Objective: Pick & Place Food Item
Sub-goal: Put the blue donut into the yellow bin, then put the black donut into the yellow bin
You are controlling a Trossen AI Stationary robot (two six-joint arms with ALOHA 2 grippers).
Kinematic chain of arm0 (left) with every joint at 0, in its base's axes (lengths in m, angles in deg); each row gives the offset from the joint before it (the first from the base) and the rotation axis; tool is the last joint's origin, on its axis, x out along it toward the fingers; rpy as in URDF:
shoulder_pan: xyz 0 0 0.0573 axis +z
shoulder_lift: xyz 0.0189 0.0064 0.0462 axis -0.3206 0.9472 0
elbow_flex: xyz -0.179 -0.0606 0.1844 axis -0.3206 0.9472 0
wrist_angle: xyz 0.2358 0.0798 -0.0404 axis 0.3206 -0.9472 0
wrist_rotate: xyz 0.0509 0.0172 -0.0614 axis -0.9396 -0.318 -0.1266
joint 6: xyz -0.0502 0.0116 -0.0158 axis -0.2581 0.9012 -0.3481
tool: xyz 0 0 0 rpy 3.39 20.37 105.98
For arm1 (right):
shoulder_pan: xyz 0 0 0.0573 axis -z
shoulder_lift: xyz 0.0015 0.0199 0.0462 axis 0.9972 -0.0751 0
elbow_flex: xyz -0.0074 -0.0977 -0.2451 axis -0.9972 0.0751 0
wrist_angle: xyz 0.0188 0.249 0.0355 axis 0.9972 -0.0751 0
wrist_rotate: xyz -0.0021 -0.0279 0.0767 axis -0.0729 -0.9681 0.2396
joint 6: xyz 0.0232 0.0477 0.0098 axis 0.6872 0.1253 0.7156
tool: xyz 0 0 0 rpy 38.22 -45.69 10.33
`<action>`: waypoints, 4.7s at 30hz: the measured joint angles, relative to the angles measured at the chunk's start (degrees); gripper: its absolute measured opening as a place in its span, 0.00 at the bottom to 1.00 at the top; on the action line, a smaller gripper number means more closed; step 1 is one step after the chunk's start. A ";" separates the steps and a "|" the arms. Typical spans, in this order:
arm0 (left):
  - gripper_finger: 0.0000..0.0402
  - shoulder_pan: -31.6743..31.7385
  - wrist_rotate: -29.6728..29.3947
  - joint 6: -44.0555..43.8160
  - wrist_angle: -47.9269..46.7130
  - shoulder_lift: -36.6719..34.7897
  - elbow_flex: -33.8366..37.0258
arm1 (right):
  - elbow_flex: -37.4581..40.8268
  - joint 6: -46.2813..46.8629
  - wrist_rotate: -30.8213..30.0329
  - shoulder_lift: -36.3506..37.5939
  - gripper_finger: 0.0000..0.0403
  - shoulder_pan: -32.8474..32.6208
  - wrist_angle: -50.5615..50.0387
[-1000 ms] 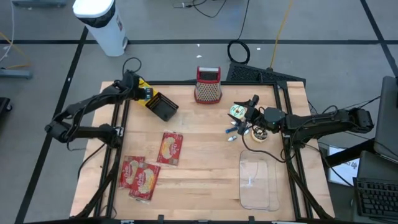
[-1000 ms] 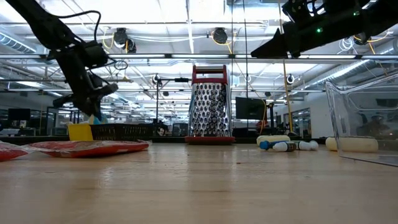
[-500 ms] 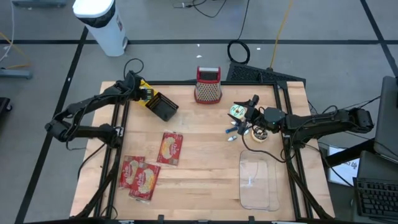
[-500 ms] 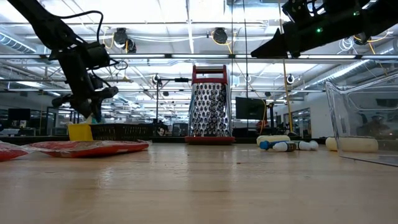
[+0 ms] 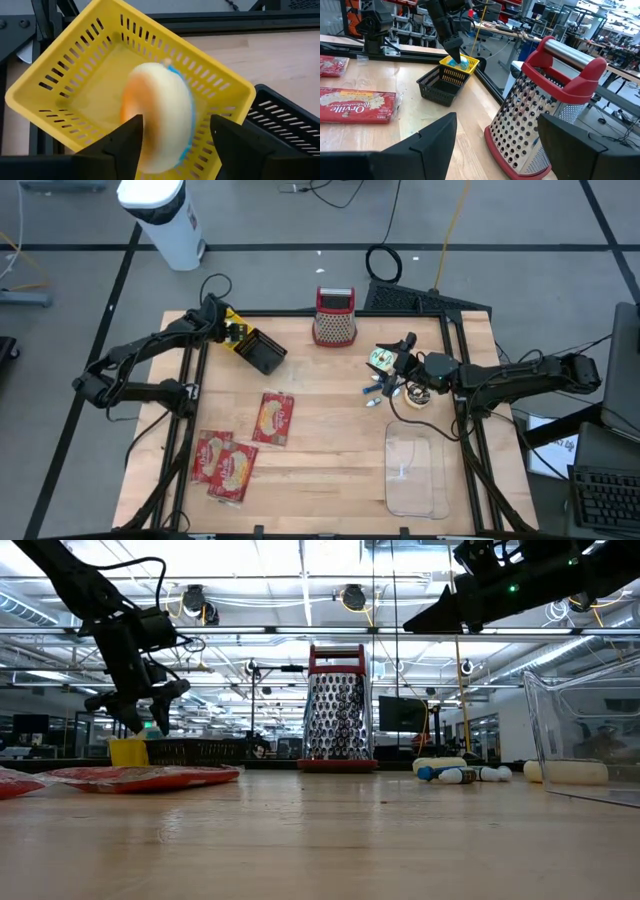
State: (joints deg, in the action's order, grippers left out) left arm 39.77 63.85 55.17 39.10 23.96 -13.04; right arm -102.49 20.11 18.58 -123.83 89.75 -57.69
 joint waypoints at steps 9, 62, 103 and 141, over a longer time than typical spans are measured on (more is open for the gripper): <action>0.49 -0.02 -0.39 0.68 -0.42 0.00 0.00 | 0.00 0.42 0.01 -0.01 0.66 -0.02 -0.07; 0.44 -24.52 12.88 10.45 40.77 -10.68 1.51 | -6.69 69.34 7.24 0.44 0.66 7.52 -83.61; 0.44 -25.36 13.05 11.34 40.54 -6.23 1.51 | 3.17 63.53 15.08 1.40 0.12 7.50 -53.24; 0.44 -43.26 12.86 9.61 60.66 14.58 -6.71 | 3.10 -2.28 13.19 -17.84 0.11 7.48 24.01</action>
State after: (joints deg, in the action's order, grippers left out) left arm -3.48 76.71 64.78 99.76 38.54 -19.75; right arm -99.39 17.83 31.77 -141.67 97.22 -33.69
